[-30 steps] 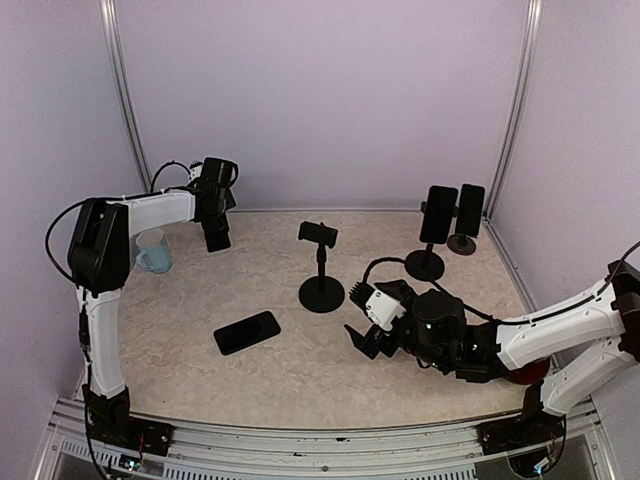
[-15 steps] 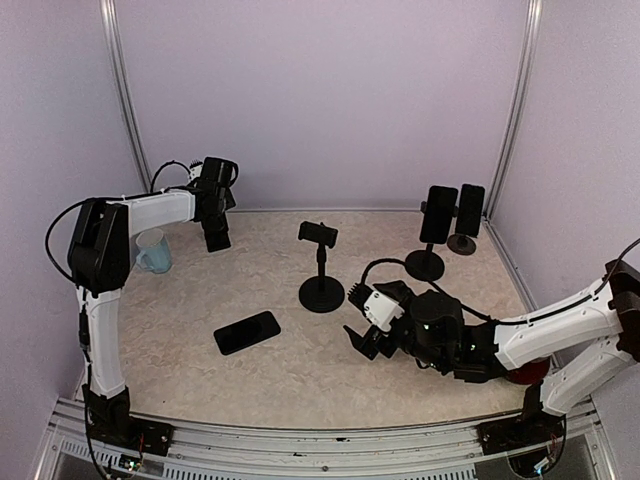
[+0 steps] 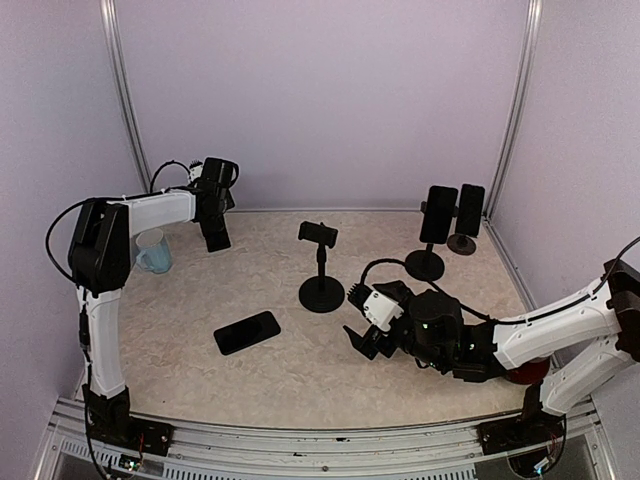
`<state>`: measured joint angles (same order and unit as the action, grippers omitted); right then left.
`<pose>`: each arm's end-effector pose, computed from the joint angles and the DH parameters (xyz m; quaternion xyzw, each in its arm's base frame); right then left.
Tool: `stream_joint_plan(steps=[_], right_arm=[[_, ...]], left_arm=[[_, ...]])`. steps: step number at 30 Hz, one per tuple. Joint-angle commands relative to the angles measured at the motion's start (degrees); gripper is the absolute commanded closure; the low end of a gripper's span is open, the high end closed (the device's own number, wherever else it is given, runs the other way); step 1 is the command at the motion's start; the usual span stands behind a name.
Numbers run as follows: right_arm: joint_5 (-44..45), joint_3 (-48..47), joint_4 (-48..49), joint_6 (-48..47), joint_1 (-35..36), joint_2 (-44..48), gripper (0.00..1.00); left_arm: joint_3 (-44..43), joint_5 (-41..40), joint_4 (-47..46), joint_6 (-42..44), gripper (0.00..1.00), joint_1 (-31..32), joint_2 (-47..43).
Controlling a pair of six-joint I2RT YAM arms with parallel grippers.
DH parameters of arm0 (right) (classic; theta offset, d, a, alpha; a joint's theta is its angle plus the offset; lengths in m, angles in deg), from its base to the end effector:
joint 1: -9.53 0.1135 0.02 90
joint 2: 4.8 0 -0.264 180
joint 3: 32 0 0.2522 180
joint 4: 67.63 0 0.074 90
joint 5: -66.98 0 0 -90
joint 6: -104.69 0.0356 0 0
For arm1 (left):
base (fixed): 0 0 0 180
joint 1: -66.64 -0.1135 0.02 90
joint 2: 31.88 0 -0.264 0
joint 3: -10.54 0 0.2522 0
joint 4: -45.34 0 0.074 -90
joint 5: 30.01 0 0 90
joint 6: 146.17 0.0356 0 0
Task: Place the phone on the phone stand
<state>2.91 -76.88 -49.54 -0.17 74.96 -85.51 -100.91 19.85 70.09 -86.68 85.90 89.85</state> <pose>0.1318 0.2507 0.1941 -0.4063 0.6870 0.0816 0.5969 0.4700 -0.1399 0.2349 -0.2393 0.8137 0.0938 0.5213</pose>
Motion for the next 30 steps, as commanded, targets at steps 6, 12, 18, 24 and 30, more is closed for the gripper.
stream_joint_plan(steps=[6, 12, 18, 24, 30], right_arm=[[-0.09, -1.11, 1.14, 0.50, -0.48, -0.14, 0.00], [-0.27, -1.23, 1.17, 0.41, -0.48, -0.48, 0.00], [-0.38, -1.43, 1.06, 0.33, -0.55, -0.94, 0.00], [-0.44, -1.58, 1.12, 0.35, -0.57, -1.24, 0.00], [-0.40, -1.72, 1.00, 0.35, -0.57, -1.65, 0.00]], left_arm=[[-2.40, 0.91, -1.78, 0.81, 0.52, 0.09, 1.22], [-2.57, 2.10, -1.98, 0.65, 0.44, -0.56, 1.64], [-3.57, 3.03, -2.32, 1.26, 0.38, -1.28, 2.30], [-5.59, 4.11, -3.92, 4.30, 0.29, -2.16, 3.86], [-7.36, 3.79, -4.95, 7.04, 0.20, -2.87, 5.54]])
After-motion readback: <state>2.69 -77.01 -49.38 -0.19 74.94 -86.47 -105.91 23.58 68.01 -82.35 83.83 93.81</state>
